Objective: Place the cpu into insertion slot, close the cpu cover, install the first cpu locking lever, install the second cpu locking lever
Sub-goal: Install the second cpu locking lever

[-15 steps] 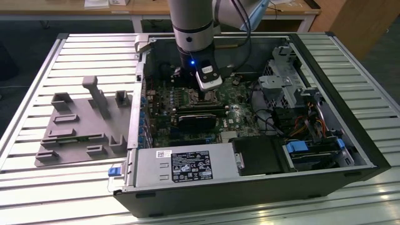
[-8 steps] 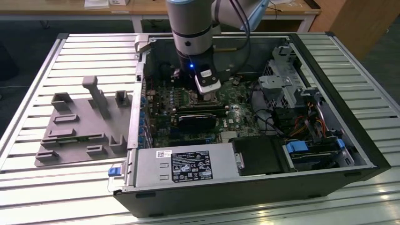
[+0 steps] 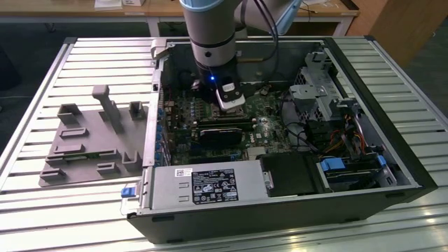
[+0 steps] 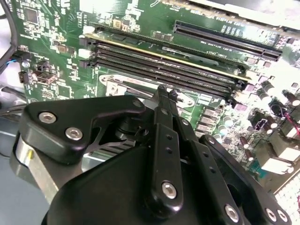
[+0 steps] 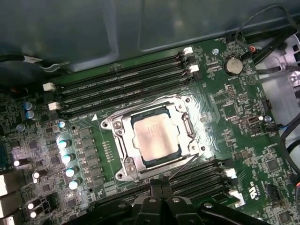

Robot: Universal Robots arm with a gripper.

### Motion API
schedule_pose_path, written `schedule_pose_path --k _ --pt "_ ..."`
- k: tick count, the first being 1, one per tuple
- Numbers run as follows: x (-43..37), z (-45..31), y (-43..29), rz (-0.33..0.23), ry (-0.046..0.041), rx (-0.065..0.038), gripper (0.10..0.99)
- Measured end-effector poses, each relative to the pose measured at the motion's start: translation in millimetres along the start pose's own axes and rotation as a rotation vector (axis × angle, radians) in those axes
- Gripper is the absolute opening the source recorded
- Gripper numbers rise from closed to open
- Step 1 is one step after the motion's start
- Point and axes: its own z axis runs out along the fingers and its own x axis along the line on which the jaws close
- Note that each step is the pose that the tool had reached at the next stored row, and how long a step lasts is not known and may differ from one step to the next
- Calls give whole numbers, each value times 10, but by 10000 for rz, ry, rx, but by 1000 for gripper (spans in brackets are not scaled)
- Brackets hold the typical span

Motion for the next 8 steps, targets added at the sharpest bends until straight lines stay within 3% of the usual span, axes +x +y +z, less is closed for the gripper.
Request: schedule_pose_path --k 8 --pt "52 32 -80 48 85 -447 102"
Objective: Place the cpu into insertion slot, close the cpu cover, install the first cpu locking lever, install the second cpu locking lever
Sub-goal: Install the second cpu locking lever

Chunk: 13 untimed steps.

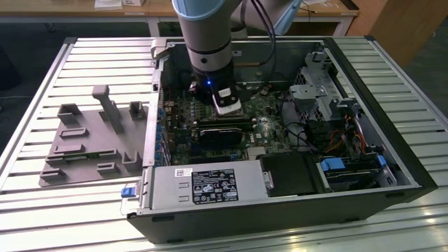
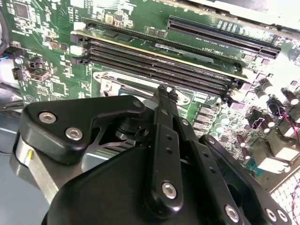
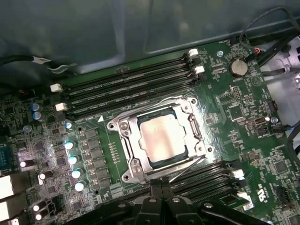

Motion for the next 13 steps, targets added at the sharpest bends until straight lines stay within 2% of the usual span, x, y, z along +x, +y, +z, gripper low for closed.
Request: schedule_pose_path --k 4,9,13 --pt "2 16 -51 4 53 -215 102" --pt "-2 28 -82 -251 103 -260 102" --pt "-3 42 -95 -444 135 -364 102"
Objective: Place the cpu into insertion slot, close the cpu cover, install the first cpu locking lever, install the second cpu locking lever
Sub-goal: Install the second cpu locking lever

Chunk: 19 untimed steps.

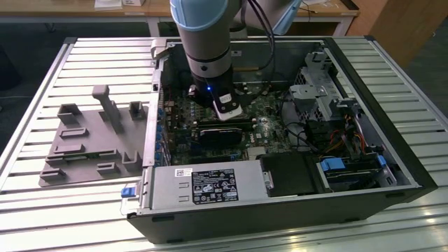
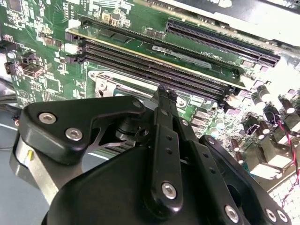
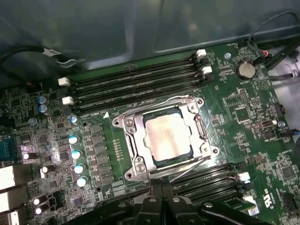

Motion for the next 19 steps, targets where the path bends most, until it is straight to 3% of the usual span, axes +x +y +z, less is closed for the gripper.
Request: schedule_pose_path --k 9,19 --pt "-3 34 -64 -180 32 -393 102" --pt "46 84 -150 -242 98 -864 102"
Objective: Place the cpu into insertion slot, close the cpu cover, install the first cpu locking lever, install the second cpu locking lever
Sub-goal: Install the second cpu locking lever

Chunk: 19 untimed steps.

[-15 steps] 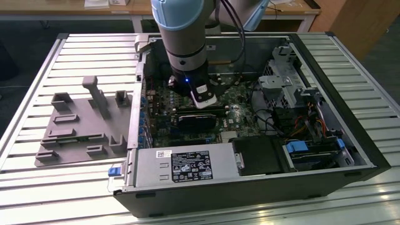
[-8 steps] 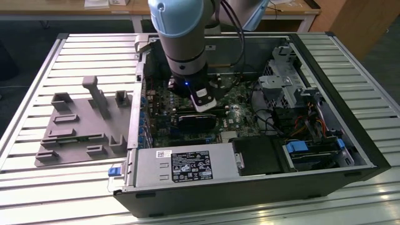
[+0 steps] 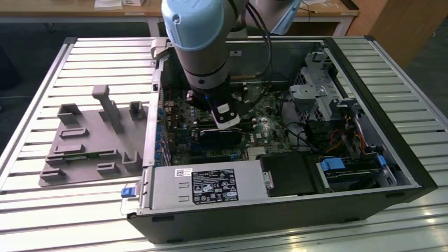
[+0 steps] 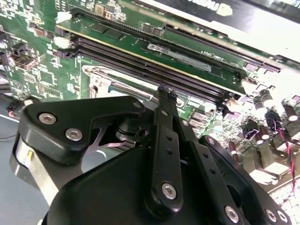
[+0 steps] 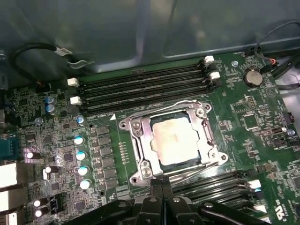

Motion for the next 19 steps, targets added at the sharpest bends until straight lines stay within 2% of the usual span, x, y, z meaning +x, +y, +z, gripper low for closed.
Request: schedule_pose_path --k 1,3,4,12,19 --pt "13 4 -8 -4 -4 -33 102" --pt "94 25 -37 -26 -49 -187 102" --pt "104 33 -41 -32 -62 -204 102" --pt "153 71 -66 -57 -141 -255 102" --pt "166 92 -51 -59 -152 -261 102"
